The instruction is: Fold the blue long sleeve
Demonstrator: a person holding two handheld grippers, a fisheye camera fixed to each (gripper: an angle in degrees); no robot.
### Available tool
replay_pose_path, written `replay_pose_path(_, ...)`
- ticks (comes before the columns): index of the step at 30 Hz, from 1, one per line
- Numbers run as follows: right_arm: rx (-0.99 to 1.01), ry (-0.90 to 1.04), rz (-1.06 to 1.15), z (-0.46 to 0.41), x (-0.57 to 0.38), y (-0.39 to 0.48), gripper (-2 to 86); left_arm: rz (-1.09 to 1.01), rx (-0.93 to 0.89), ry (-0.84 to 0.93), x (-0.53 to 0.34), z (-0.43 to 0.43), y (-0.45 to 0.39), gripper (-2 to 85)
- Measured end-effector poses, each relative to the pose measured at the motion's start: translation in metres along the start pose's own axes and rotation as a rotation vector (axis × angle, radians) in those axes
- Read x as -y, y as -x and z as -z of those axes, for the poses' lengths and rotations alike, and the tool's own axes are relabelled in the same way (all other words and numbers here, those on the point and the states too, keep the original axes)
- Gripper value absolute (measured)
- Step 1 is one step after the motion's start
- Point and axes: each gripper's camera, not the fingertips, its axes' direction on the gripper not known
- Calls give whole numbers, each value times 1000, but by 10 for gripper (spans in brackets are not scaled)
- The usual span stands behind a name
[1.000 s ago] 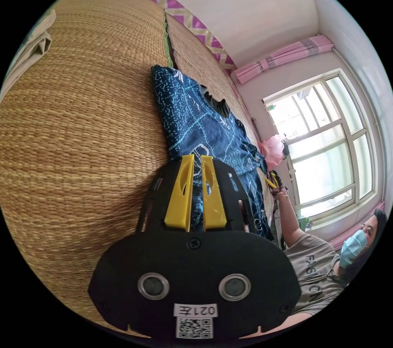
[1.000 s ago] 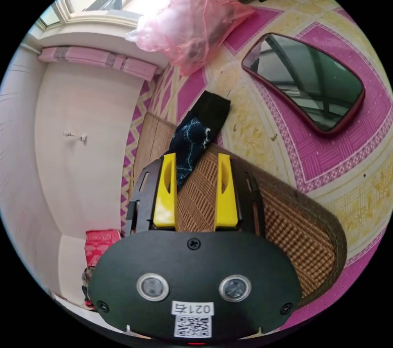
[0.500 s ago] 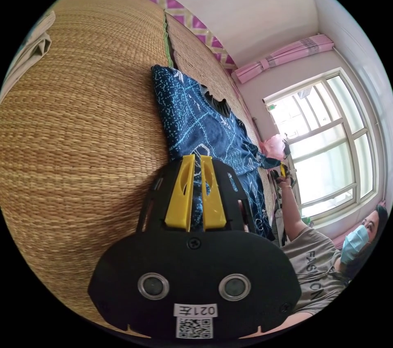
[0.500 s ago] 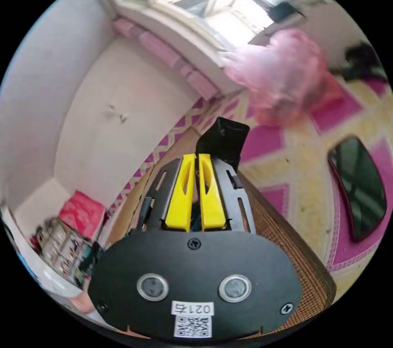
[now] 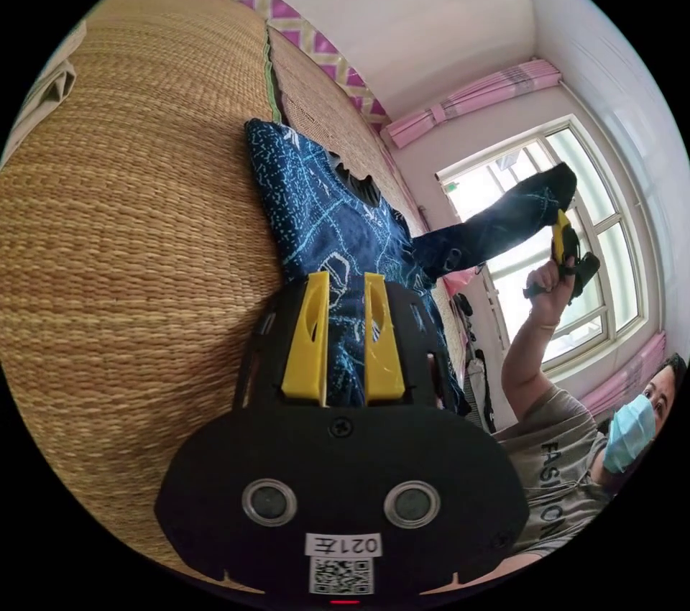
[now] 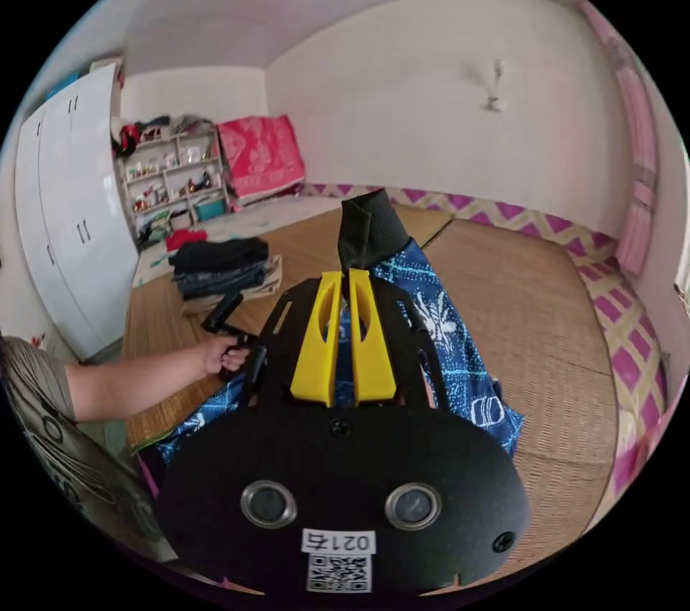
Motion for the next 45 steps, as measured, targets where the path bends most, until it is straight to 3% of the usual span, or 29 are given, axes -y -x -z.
replay_pose_path(3,-34,169,140,-107,-10,76,2,-57,-104,-40,-8,16,5,76)
replay_pose_path(7,-244,344,459,-221,-47,159,2,-155,-418,-249,-31,58,28,24)
replay_pose_path(13,-194,278,436,-235,-5,206,6,-198,-462,-274,-38,70,35,-4)
replay_pose_path(16,-114,574,450,-296,-11,217,14,-176,-488,-313,-42,76,43,-8)
replay_pose_path(22,45,455,189,-236,16,176,58,-186,-458,-276,-39,73,37,-9)
replay_pose_path(27,-339,371,171,-162,15,105,32,-303,-278,-171,-31,56,-3,-10)
replay_pose_path(30,-500,394,131,-133,0,49,2,-385,-425,-192,-20,36,-55,-10)
replay_pose_path(32,-542,546,76,-141,-29,2,-5,-377,-324,-149,-7,6,-83,-10)
replay_pose_path(34,-512,625,49,-150,-59,-24,-7,-168,109,43,11,-54,-67,-10)
replay_pose_path(35,-483,490,48,-134,-69,-26,-8,-113,217,136,13,-73,-53,-10)
replay_pose_path(38,-434,511,-27,-112,-60,-35,-9,104,-39,25,10,-42,-3,-10)
replay_pose_path(41,-474,358,-117,-69,-58,-48,-7,71,-9,25,12,-20,-13,-10)
replay_pose_path(42,-479,375,-132,-70,-62,-53,-7,57,1,21,12,-13,-18,-10)
replay_pose_path(43,-431,513,-150,-87,-75,-69,-7,56,3,19,12,-5,-21,-10)
replay_pose_path(45,-383,514,-178,-81,-77,-81,-6,61,2,11,11,8,-24,-9)
